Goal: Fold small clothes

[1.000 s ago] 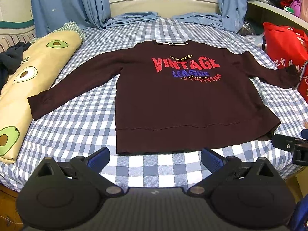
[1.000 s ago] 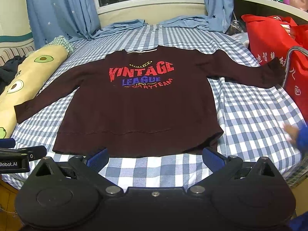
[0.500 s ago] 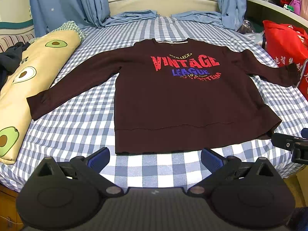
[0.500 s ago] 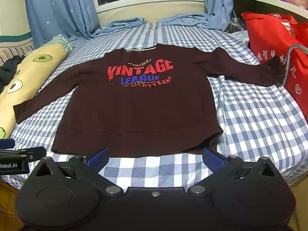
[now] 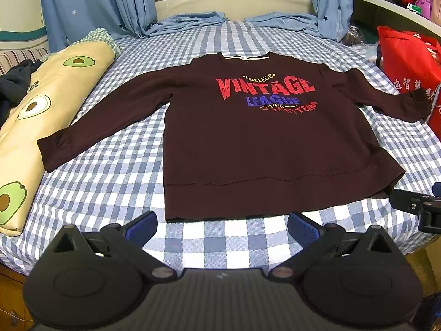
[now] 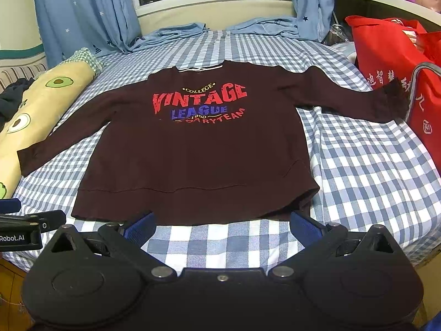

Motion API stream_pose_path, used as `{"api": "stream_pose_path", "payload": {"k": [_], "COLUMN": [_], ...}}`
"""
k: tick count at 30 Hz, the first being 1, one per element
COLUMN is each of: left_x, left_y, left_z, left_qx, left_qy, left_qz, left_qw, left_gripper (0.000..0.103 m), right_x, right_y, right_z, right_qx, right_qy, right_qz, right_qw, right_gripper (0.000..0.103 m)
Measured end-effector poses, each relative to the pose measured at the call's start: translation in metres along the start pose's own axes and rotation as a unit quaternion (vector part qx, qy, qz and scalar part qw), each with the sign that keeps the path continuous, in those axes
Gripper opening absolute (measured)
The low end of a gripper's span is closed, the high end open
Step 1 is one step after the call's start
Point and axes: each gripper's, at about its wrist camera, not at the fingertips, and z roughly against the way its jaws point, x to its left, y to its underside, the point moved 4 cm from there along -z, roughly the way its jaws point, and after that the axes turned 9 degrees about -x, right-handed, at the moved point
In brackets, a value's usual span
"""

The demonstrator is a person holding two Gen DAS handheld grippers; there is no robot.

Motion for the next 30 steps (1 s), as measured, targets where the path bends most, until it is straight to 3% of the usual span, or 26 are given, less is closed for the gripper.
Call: {"api": "stream_pose_path", "payload": {"k": [19, 23, 30], "left_x": [0.003, 0.007, 0.006], "left_y": [-0.004, -0.014, -0.044], "left_z": [-0.028, -0.043, -0.071], "left_qx": [0.048, 0.065, 0.065], "left_qy": [-0.003, -0.006, -0.012], "left_qz": [-0.030, -0.038, -0.054], "left_qw": [0.9984, 0.9971, 0.9963], "left_gripper": [0.102, 0.102, 0.102], "right_x": [-0.001, -0.007, -0.030], "right_y": [0.000, -0.005, -0.029], "right_z": [-0.012, -0.020, -0.032], "right_qx": [0.034, 0.062, 0.065], "right_qy": [0.037, 0.063, 0.095], "right_qz": [-0.006, -0.006, -0.021], "right_qw": [0.999, 0.996, 0.993], "right_gripper": [0.103, 0.103, 0.103]}}
